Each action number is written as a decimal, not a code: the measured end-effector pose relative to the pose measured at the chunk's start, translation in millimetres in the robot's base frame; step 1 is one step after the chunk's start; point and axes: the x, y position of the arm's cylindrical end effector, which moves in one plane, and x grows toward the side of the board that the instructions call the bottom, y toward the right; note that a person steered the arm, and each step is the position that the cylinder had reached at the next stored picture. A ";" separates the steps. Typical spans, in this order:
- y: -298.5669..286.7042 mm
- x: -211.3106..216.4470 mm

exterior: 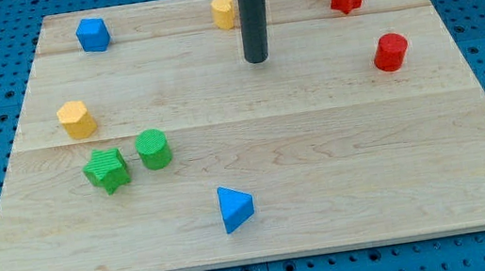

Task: Push the yellow heart into the blue triangle

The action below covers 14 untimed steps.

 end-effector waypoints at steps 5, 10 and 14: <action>-58.4 -115.6; -131.4 7.6; -57.5 80.6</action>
